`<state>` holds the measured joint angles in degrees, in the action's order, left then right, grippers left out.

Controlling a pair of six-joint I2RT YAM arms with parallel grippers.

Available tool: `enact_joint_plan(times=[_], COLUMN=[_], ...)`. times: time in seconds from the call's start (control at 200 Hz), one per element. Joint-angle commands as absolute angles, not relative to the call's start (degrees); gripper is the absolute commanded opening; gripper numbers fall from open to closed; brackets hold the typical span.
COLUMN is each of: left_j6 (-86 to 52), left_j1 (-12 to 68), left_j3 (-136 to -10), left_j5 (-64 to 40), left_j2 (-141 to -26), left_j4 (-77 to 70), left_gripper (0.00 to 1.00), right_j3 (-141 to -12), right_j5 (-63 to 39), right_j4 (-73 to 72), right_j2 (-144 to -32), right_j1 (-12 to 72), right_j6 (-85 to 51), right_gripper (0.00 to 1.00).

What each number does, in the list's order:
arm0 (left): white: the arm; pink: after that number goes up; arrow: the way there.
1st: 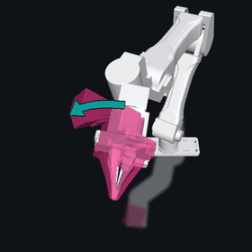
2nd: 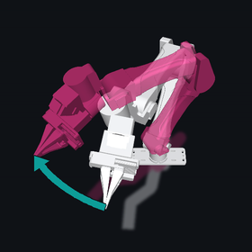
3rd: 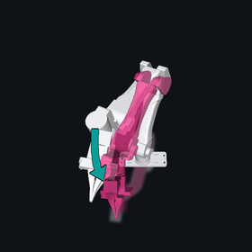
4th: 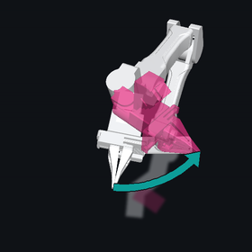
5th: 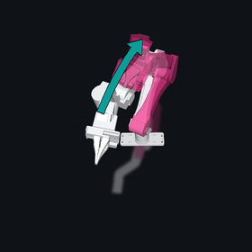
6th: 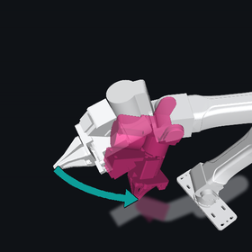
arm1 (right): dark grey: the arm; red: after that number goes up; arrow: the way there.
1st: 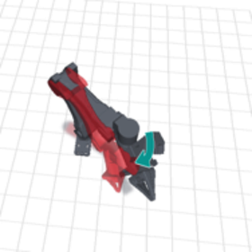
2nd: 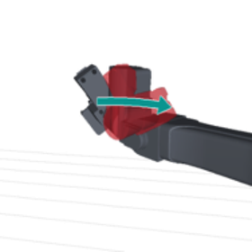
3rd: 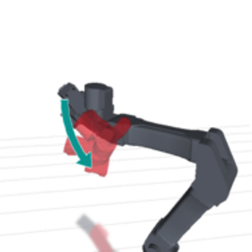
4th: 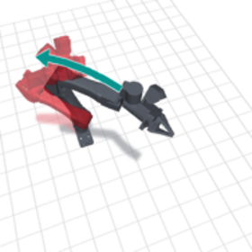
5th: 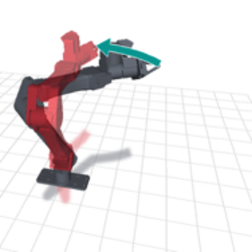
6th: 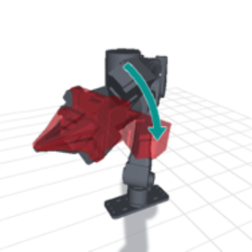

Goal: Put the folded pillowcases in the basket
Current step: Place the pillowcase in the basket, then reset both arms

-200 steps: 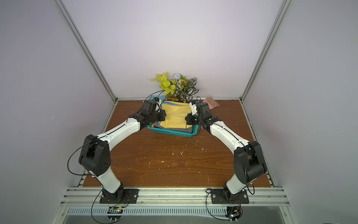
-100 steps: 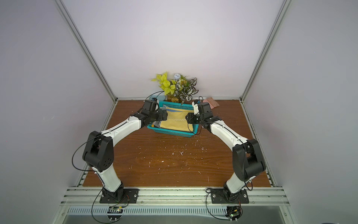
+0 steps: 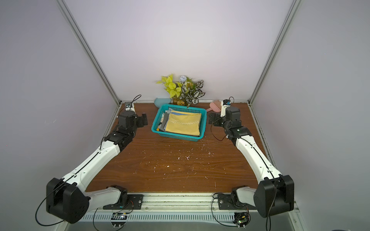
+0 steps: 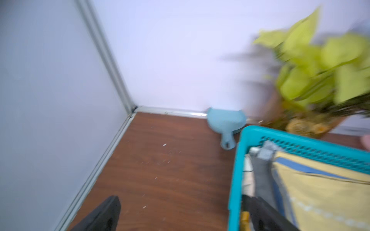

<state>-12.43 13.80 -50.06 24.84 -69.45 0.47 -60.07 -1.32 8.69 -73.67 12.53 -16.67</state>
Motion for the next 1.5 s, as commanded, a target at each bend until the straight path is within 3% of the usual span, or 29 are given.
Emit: enact_joint_plan(times=[0.0,0.25,0.415,0.606,1.156,1.291,1.351,1.491], left_j6=[-9.0,-7.3,-5.0,-2.6,-2.7,-2.9,-2.4,-2.7], left_j1=[9.6,7.4,7.4,7.4,5.0,4.5,4.2,4.1], left_j3=[-42.1,-30.8,-26.4,-25.2,-13.6,-11.2,-8.7,-10.4], left_j5=[26.2,26.4,28.0,28.7,22.2,19.5,19.9,19.8], left_j2=[-69.2,-78.5,-82.8,-88.6,-86.7,-87.6,-90.2,-89.7], left_j4=[-9.0,-30.7,-44.4,-50.9,-70.9,-74.6,-83.8,-79.7], left_gripper=[1.0,1.0,1.0,1.0,0.99,0.99,0.99,0.99], right_j3=[-58.2,-48.7,-36.5,-29.4,-14.1,-12.1,-12.1,-12.2], right_j5=[3.1,11.7,15.0,16.1,8.7,7.9,7.9,8.0], right_j4=[6.1,-3.4,-19.4,-31.9,-71.7,-76.4,-76.2,-76.1], right_j2=[-73.3,-74.3,-70.1,-75.3,-86.8,-88.4,-88.4,-88.5], right_j1=[12.2,8.5,7.2,4.8,3.8,3.7,3.7,3.7], right_j6=[-14.8,-12.2,-5.2,-2.0,0.2,0.7,0.7,0.7], right_gripper=[0.99,0.99,1.0,0.99,1.0,1.0,1.0,1.0])
